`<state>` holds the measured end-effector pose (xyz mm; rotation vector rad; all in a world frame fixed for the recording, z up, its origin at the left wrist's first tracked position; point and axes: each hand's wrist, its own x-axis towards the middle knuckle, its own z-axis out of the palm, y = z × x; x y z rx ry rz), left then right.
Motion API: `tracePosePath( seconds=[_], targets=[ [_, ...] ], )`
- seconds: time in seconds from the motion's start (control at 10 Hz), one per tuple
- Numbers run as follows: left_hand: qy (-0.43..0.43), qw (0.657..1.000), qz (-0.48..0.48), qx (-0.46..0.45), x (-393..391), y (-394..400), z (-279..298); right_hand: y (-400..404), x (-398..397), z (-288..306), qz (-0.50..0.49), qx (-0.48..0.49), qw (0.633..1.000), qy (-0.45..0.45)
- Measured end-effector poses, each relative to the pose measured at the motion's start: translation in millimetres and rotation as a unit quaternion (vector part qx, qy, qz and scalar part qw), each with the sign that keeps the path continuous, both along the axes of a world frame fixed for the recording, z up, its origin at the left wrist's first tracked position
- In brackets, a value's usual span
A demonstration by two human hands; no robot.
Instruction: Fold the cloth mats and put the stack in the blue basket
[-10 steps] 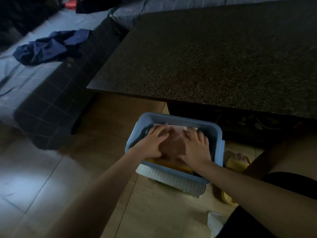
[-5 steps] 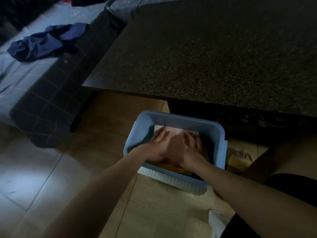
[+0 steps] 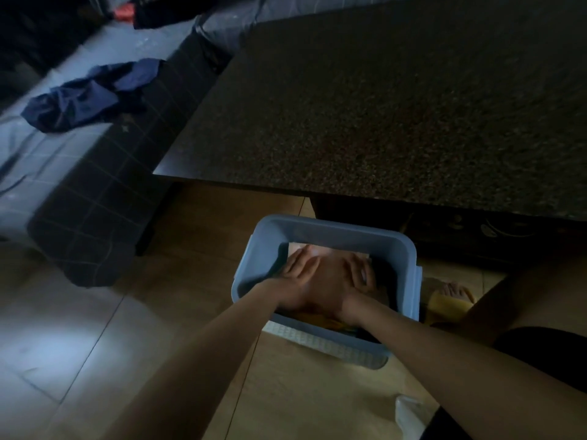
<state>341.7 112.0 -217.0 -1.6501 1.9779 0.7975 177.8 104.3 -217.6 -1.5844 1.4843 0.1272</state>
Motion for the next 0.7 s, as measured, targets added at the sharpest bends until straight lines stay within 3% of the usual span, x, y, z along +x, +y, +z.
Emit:
tracePosePath(
  seconds=[0.2, 0.3, 0.6, 0.7],
  targets=[
    [0.020, 1.000, 0.014, -0.009, -5, 0, 15, 3, -6, 11, 0.096, -0.032, 0.992, 0.076],
    [0.028, 0.999, 0.030, -0.012, -6, 3, 32, 6, -11, 20, 0.102, -0.074, 0.991, 0.035],
    [0.045, 0.987, 0.031, -0.150, -18, 16, 75, 16, -26, 49, 0.096, -0.264, 0.959, 0.022],
    [0.059, 0.983, 0.004, -0.176, -36, 23, 115, 12, -34, 62, 0.098, -0.277, 0.956, -0.005]
  ],
)
